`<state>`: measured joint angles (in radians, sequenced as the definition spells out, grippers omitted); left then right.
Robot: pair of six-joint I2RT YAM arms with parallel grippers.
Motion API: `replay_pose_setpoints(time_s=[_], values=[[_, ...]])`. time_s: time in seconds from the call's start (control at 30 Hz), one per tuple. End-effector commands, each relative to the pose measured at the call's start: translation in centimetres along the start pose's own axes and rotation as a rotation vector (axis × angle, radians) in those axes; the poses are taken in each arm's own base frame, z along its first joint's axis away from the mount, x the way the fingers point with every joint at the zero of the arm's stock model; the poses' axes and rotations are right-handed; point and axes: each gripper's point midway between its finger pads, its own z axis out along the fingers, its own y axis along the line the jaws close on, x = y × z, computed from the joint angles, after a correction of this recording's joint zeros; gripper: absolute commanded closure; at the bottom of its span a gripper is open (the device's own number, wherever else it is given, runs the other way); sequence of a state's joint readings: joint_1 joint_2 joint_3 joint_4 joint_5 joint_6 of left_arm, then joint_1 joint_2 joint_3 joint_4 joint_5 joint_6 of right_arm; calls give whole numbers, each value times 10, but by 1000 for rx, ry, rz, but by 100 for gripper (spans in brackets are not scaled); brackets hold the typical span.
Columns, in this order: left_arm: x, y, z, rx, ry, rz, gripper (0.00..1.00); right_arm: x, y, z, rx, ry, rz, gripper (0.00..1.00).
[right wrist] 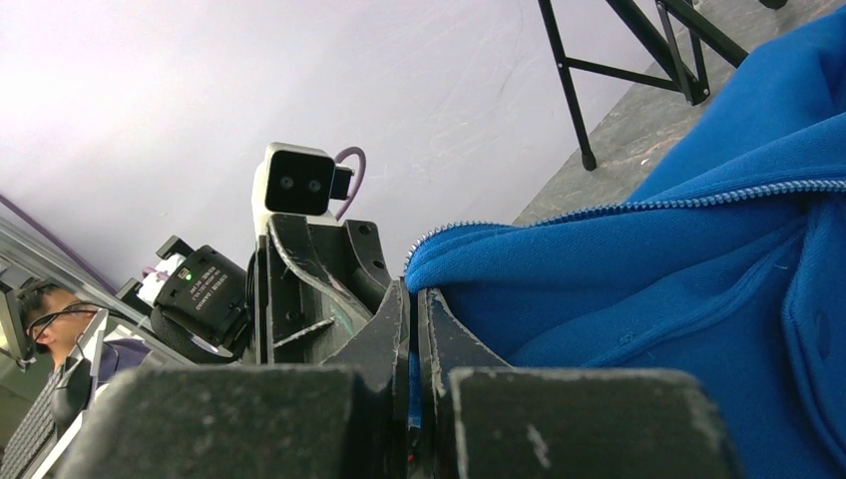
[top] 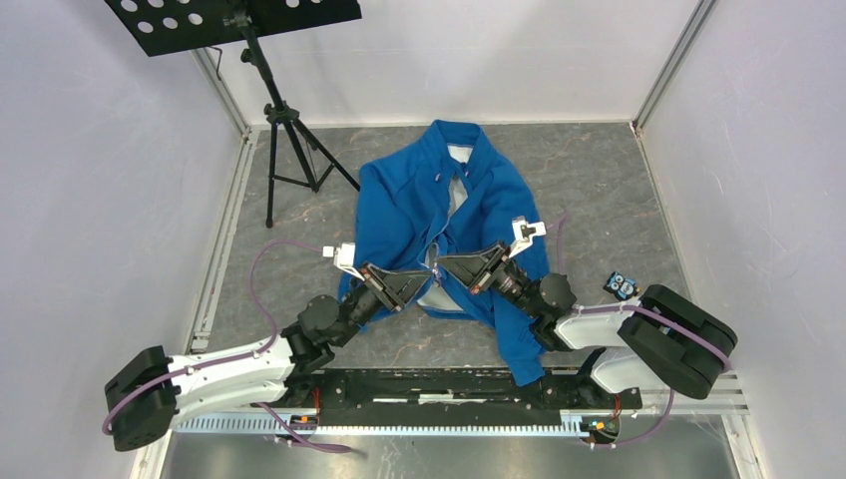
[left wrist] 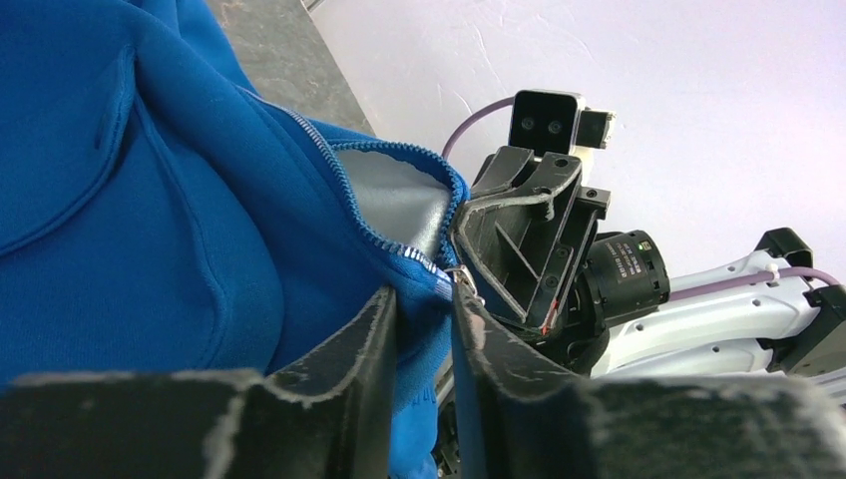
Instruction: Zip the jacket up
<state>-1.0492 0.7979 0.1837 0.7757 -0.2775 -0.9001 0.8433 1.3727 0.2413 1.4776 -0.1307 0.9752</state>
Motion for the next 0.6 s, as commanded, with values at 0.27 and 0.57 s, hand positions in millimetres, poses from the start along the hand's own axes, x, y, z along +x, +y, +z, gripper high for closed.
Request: replay_pose_setpoints(time_s=[0.27, 0.57], values=[[-3, -38, 4, 152, 26, 63, 98, -77, 109, -11, -430, -312, -43, 100], [1, -54, 3, 277, 27, 64, 98, -80, 126, -13, -486, -312, -31, 100]])
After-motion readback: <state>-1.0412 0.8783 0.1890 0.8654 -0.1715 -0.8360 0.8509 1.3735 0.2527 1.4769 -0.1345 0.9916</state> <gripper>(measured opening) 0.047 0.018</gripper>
